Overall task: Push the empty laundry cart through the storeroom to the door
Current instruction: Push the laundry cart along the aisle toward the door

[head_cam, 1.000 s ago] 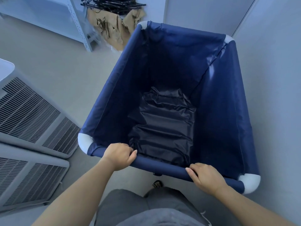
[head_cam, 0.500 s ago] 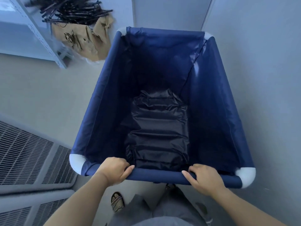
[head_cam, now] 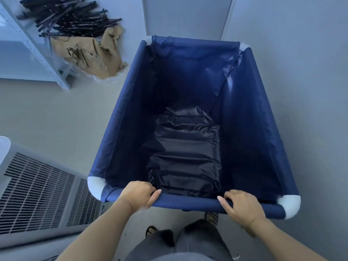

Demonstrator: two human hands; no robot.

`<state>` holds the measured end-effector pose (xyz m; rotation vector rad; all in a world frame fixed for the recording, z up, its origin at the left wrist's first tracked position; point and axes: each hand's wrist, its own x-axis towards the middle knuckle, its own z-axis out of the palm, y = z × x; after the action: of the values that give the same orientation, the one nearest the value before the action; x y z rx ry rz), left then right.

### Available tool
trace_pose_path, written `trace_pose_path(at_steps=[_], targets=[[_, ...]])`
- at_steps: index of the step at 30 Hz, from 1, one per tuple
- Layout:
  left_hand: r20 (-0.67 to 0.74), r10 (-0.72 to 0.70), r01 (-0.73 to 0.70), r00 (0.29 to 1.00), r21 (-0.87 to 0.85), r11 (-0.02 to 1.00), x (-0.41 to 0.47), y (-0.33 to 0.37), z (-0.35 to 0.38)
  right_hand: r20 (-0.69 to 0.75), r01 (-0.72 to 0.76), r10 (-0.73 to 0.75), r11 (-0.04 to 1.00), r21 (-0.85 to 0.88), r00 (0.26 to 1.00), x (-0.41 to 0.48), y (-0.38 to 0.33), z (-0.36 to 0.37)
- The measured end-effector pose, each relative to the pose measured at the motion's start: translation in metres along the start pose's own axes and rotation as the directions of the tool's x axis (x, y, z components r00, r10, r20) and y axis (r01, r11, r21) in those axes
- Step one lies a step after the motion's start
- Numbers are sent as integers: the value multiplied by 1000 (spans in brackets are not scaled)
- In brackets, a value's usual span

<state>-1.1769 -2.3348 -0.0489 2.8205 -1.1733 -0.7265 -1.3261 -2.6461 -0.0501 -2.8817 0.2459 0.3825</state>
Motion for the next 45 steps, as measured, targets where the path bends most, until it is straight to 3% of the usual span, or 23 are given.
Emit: trace_pose_path(at_steps=[19, 27, 37, 45], targets=[[32, 103, -104, 994, 58, 993, 37, -79, -24, -16, -64, 64, 998, 10, 998, 50, -46, -1], [59, 105, -113, 993, 154, 982, 101, -135, -71, -72, -33, 33, 999, 1, 997, 122, -66, -19], [-37, -14, 21, 999, 201, 979, 194, -160, -113, -169, -66, 70, 997, 31, 983, 221, -41, -54], [-21, 80, -76, 997, 148, 986, 276, -175, -151, -218, -114, 102, 993, -41, 971, 294, -10, -85]])
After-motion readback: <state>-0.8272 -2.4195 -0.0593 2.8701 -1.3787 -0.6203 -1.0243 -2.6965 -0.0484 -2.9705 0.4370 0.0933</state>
